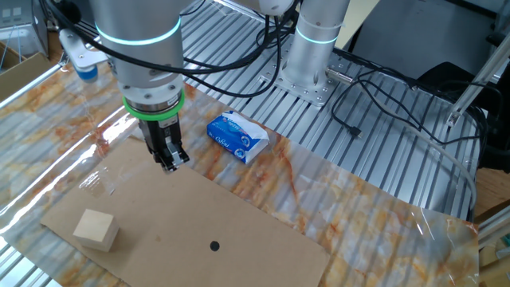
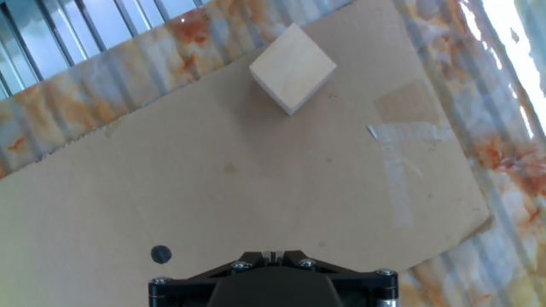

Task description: Hold a small block with the gripper and sweep it from left to right on the table

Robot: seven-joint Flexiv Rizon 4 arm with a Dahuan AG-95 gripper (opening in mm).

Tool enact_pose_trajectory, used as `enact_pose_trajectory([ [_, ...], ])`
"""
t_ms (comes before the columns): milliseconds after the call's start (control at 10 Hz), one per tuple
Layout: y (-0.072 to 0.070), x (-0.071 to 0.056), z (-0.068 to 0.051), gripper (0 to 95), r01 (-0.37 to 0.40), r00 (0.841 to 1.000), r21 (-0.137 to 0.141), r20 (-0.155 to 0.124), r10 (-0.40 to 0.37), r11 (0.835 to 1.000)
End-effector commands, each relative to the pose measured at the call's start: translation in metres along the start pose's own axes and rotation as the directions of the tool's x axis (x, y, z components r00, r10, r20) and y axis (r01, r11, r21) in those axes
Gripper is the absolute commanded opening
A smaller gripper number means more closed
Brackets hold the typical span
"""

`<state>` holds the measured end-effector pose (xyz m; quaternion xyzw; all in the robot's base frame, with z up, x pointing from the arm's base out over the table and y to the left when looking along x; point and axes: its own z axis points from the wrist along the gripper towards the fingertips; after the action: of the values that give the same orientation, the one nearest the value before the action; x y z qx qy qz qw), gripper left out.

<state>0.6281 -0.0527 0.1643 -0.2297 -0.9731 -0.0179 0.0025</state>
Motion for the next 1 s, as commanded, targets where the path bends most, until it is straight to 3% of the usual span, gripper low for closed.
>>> enact_pose_trajectory([
  [100,0.0004,-0.0004,0.0003,0.0,-0.004,1.0,-0.007,0.002,0.004,1.0],
  [600,0.0004,-0.0004,0.0003,0.0,-0.009,1.0,-0.007,0.002,0.009,1.0],
  [1000,0.0004,-0.0004,0.0003,0.0,0.042,0.999,-0.006,0.013,-0.042,0.999],
])
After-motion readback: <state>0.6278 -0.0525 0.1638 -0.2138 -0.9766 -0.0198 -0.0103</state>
